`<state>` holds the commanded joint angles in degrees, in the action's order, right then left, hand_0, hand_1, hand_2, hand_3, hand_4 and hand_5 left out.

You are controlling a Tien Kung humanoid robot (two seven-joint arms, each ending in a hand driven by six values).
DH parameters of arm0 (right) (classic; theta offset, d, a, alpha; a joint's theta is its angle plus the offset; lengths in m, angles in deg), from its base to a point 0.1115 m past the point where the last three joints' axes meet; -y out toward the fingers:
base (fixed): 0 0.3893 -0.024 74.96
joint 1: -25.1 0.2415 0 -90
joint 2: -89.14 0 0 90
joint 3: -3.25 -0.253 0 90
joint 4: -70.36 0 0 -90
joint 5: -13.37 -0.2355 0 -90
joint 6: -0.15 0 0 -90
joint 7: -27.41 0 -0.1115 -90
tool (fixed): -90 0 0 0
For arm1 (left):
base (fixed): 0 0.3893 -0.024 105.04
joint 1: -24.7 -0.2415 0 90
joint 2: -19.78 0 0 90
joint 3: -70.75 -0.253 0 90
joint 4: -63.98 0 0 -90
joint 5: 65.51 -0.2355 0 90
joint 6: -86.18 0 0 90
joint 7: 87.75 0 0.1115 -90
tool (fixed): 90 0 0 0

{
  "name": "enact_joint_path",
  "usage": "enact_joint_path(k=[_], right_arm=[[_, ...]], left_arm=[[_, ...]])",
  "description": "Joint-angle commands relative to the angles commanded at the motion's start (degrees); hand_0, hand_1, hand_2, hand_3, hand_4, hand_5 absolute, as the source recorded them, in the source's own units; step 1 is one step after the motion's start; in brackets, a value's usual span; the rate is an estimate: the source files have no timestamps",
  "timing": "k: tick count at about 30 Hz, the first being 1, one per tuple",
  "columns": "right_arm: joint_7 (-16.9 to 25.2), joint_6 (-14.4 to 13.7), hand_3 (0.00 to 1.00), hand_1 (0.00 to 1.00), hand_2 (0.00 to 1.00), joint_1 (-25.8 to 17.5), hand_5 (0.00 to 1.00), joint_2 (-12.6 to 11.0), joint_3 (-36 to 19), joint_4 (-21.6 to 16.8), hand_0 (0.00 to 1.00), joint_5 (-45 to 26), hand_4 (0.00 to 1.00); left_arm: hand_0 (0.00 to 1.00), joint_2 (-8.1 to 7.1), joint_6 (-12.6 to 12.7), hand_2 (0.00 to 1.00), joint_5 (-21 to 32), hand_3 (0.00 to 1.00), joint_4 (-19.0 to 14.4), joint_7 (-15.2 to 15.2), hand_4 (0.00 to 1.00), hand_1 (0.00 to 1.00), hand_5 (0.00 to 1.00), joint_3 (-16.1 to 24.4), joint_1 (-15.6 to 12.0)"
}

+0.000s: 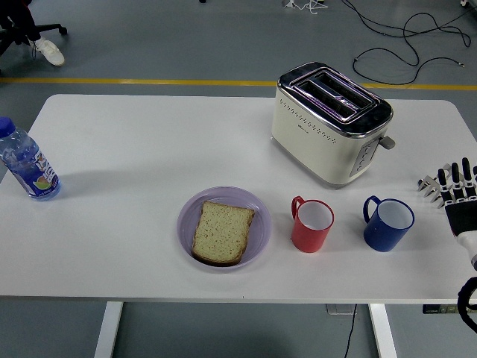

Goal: Pick up the cup,pour liquid into bread,place the cup on the desk

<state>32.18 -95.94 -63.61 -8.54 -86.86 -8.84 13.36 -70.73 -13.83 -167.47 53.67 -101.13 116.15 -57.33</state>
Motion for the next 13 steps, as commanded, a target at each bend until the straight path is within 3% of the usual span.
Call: enact_joint_path(k=[13], right_arm=[[0.0,-0.2,0.595,0.563,0.634,0.0,0.024,0.1,0.1,0.1,0.617,-0.1,0.575]], left_arm=[[0.647,-0.02,0.0,0.705,0.2,0.588,0.0,0.0,0.302,0.686,0.882,-0.2,0.0]])
